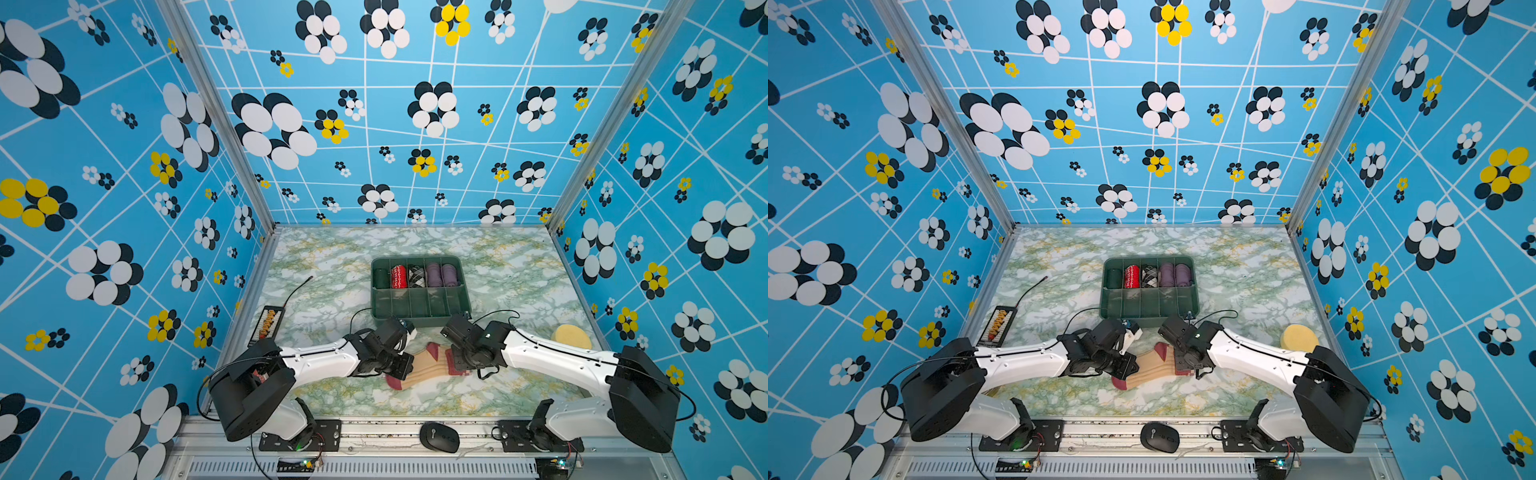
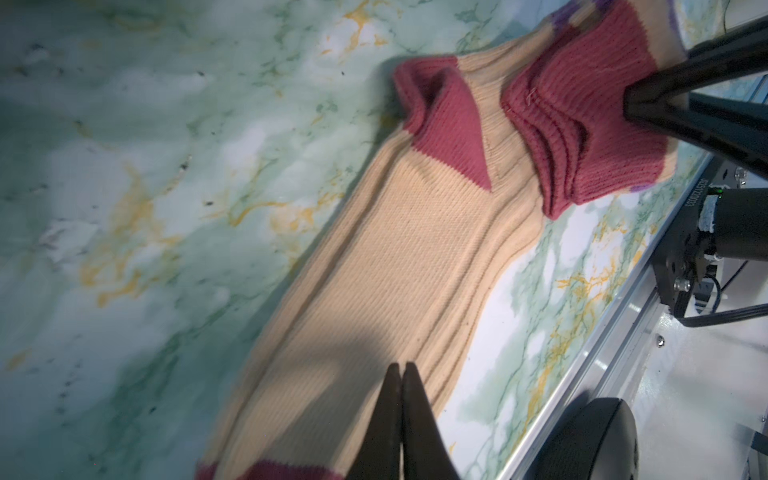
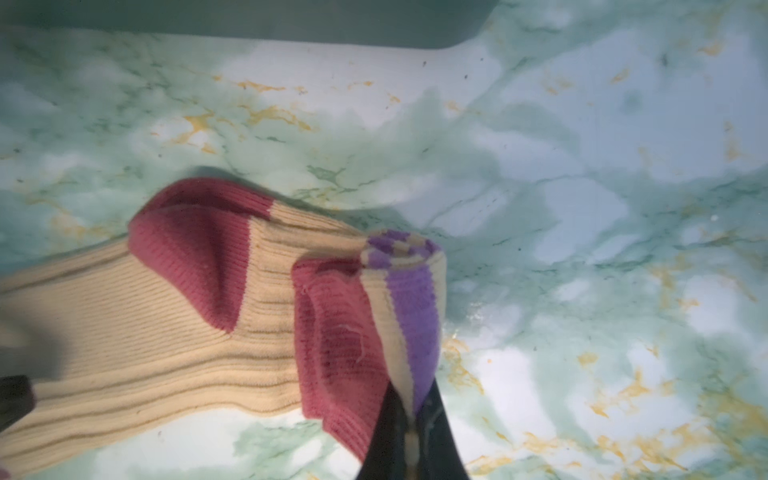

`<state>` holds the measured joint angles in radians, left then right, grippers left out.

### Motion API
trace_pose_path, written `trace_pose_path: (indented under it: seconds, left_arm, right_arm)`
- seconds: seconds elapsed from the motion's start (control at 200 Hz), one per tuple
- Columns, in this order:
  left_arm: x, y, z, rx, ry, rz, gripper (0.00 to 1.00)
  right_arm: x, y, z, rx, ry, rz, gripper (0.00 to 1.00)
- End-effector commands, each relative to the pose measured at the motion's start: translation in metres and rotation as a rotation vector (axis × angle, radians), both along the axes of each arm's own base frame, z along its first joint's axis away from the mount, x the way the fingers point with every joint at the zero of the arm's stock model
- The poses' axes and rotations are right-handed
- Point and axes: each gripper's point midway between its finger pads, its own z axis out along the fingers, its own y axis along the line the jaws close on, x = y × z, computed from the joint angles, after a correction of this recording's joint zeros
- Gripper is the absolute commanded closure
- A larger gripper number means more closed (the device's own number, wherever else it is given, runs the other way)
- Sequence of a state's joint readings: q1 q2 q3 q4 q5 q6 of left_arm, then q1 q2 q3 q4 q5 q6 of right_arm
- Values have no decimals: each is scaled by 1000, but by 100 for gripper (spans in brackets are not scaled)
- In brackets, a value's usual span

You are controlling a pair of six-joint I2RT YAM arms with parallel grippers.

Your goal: Roll the socks

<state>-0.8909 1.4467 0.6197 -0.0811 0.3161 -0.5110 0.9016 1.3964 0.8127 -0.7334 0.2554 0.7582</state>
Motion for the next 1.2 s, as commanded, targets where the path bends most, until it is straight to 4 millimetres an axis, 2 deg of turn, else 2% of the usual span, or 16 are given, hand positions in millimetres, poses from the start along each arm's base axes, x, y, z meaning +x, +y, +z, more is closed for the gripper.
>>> trace_pose_path:
  seconds: [0.0, 0.335, 0.705, 0.93, 1.195]
  left_arm:
    - [3, 5, 3, -12, -16, 21, 92]
    - [1, 13, 2, -22, -17, 31, 92]
    - [-1, 30, 7, -36, -27, 68, 92]
    - [-6, 37, -1, -27, -10, 79, 92]
    - [-9, 36, -7, -54, 10, 95, 92]
  right_arm:
    - [1, -17, 7, -141, -6, 19, 100]
    - [8, -6, 11, -283, -24, 69, 100]
    - [12, 21, 5, -371, -32, 125, 100]
    - [13, 33, 6, -403, -45, 156, 100]
    - [12, 38, 7, -421, -54, 169, 100]
